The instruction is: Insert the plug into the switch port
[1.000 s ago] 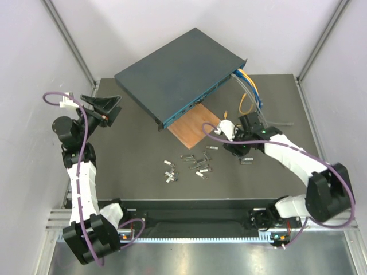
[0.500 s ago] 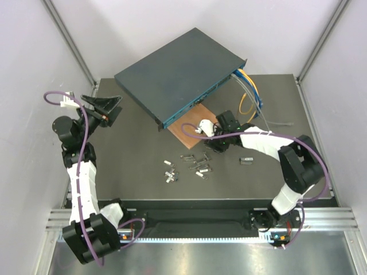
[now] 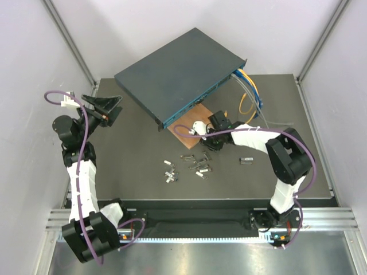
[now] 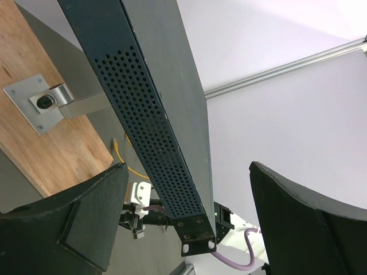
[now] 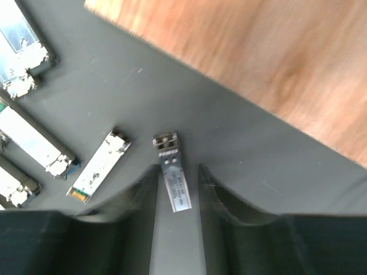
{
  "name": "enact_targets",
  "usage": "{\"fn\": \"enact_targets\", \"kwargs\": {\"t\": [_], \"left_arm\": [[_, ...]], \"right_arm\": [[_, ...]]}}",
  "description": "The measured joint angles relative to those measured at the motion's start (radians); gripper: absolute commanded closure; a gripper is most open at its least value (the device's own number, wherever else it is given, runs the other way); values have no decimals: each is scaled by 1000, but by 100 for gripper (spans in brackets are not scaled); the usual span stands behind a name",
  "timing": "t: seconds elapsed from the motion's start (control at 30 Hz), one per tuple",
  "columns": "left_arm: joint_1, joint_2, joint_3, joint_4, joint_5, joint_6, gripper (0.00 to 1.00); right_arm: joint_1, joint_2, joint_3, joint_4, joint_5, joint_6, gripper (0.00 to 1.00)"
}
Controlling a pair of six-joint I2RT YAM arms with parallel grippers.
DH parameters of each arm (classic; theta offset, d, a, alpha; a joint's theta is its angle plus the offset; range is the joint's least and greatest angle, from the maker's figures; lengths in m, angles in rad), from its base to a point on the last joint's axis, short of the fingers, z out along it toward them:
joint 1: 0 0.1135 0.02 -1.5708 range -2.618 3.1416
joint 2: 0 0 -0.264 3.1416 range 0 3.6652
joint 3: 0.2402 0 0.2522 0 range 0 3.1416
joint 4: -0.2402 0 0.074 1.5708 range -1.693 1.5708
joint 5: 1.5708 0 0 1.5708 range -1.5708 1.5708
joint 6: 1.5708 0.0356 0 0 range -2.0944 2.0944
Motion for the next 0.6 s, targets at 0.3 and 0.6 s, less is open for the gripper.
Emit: {"fn": "enact_targets", "kwargs": {"t": [0.3,0.6], "left_arm": [[0,45,70,-2,0,14,11],[3,97,255,-23,-37,63,6]], "right_arm": [[6,-41,-43,-42,-17,-18,100],[-9,-334,-98,-174,-49,29,100]]}}
